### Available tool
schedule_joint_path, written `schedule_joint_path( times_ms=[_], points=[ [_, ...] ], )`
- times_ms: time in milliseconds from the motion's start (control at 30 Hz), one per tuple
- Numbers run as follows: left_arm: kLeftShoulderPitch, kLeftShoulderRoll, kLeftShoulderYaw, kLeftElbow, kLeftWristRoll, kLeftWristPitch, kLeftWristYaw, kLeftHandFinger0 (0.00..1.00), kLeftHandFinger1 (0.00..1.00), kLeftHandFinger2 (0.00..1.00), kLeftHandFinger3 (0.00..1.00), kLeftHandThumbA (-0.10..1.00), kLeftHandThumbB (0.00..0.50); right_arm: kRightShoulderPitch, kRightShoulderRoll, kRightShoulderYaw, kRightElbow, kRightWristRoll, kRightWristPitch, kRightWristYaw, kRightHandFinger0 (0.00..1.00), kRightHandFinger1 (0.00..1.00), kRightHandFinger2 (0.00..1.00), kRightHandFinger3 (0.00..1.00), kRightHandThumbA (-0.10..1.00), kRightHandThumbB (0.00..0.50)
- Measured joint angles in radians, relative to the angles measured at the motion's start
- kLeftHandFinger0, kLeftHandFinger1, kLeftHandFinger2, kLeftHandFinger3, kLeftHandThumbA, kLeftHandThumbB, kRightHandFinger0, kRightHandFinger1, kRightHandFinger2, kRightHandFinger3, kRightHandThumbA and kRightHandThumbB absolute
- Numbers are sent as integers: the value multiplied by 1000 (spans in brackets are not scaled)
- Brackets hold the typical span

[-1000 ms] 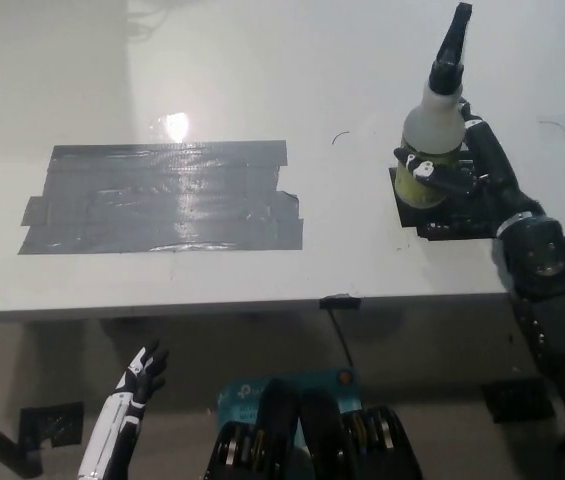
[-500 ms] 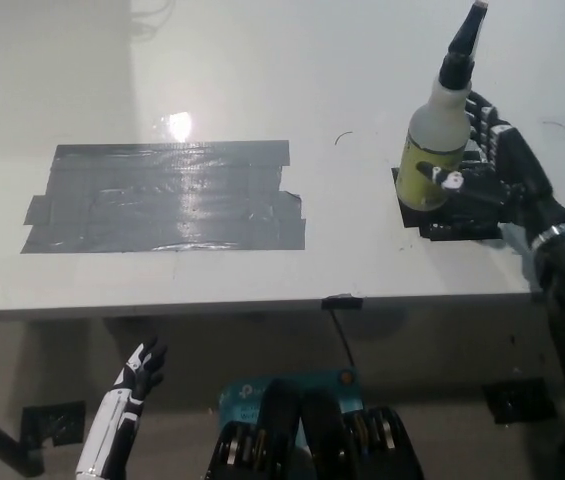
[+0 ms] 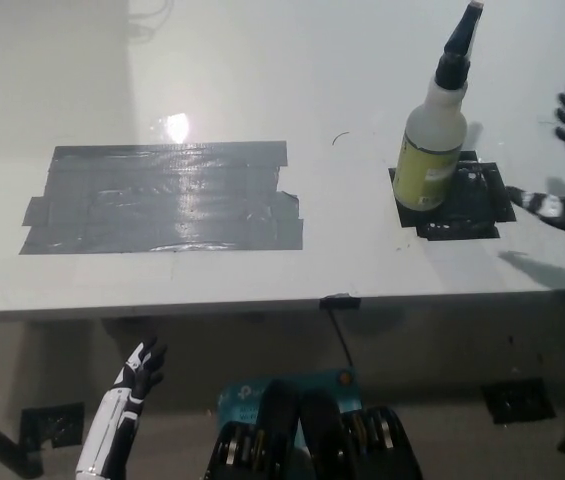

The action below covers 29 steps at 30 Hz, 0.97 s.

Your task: A person hands a spray bottle to the robot which it grabs with its right hand and places on the black spot infront of it on the table

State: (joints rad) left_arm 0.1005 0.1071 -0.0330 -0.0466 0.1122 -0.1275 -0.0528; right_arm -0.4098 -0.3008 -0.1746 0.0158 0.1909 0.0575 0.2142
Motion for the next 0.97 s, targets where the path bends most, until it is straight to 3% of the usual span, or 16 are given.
schedule_joint_path(
  times_ms=[333,467,600,733,967],
  points=[
    [-2,-1,-2,6,0,1,0,1000,1000,1000,1000,1000,31,302,37,49,-355,27,25,2,1000,1000,1000,1000,1000,500],
    [3,0,-6,5,3,0,0,1000,1000,1000,1000,1000,60,472,90,149,-470,23,16,12,1000,1000,1000,1000,1000,423],
    [25,0,-10,5,2,-3,0,1000,1000,1000,1000,1000,42,580,123,231,-439,9,-3,30,1000,1000,1000,1000,1000,379],
    [46,-2,-13,4,-2,-5,-2,1000,1000,1000,1000,1000,57,590,106,261,-314,-20,-10,44,1000,1000,1000,1000,1000,441],
    [55,-3,-11,-7,-28,-3,-14,1000,1000,1000,1000,1000,60,588,84,272,-256,-59,-11,44,1000,1000,1000,1000,1000,437]
  ],
)
